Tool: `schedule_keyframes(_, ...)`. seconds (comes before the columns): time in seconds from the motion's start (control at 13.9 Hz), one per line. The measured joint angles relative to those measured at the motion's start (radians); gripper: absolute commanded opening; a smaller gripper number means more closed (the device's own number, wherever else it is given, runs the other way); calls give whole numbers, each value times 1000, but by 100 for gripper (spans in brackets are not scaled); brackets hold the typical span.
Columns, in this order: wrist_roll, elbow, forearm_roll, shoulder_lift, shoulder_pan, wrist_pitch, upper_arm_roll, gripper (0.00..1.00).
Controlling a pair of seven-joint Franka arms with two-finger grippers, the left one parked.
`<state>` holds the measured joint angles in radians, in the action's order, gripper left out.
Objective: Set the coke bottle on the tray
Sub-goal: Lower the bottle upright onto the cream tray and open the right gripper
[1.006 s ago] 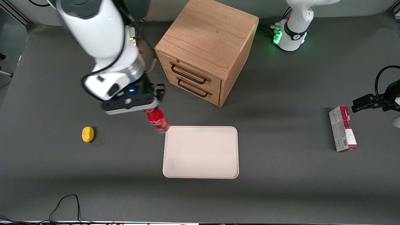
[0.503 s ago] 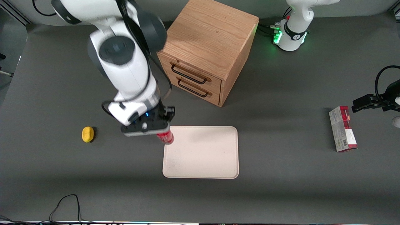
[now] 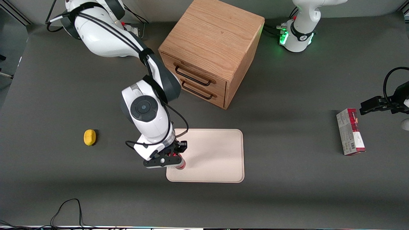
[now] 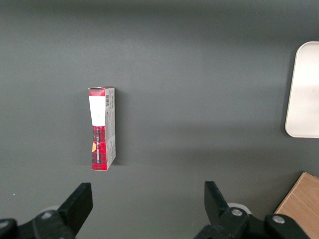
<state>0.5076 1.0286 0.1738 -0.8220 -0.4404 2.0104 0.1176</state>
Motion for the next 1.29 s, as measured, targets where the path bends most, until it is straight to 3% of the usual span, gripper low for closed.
schedule_keyframes(0.5, 0, 89, 0, -29, 23, 94, -2, 0)
schedule_keyframes(0.57, 0, 89, 1, -29, 23, 95, -1, 39)
schedule_keyframes(0.65, 0, 89, 1, -29, 23, 95, -1, 91)
schedule_keyframes(0.72, 0, 89, 1, -29, 23, 95, -1, 100)
schedule_keyframes(1.29, 0, 82, 1, 2, 18, 48, 2, 100)
